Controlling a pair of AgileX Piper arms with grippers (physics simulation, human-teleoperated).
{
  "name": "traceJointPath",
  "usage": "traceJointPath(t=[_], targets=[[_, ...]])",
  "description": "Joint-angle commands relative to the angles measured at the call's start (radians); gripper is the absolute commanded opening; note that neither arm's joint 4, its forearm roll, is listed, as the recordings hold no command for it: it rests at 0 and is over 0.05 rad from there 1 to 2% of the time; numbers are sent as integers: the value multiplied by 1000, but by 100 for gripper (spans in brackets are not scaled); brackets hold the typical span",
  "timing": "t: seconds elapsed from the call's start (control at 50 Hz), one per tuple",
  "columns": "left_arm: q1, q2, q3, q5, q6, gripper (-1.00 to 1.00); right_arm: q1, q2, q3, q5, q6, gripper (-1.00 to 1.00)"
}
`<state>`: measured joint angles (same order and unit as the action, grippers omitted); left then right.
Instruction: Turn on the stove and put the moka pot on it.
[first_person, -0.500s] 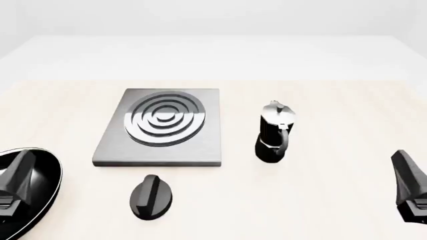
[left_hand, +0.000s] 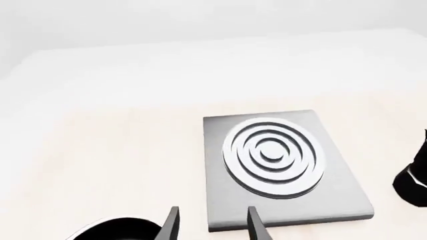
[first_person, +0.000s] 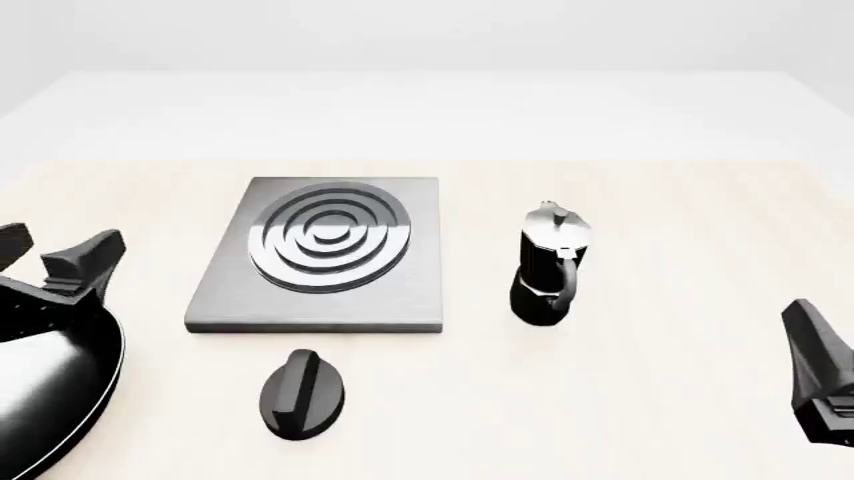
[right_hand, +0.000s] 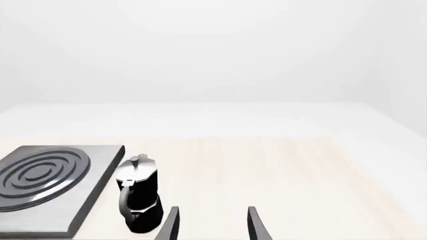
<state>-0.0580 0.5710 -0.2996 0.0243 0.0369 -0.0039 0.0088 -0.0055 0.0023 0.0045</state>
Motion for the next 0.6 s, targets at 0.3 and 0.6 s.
traceJointPath(t=[0.3,0.6], targets=[[-122,291,-382,376,37,100,-2,52,3,-36,-12,100],[-235,437,-496,518,-96,100,-2,84,4,-60,-12,100]])
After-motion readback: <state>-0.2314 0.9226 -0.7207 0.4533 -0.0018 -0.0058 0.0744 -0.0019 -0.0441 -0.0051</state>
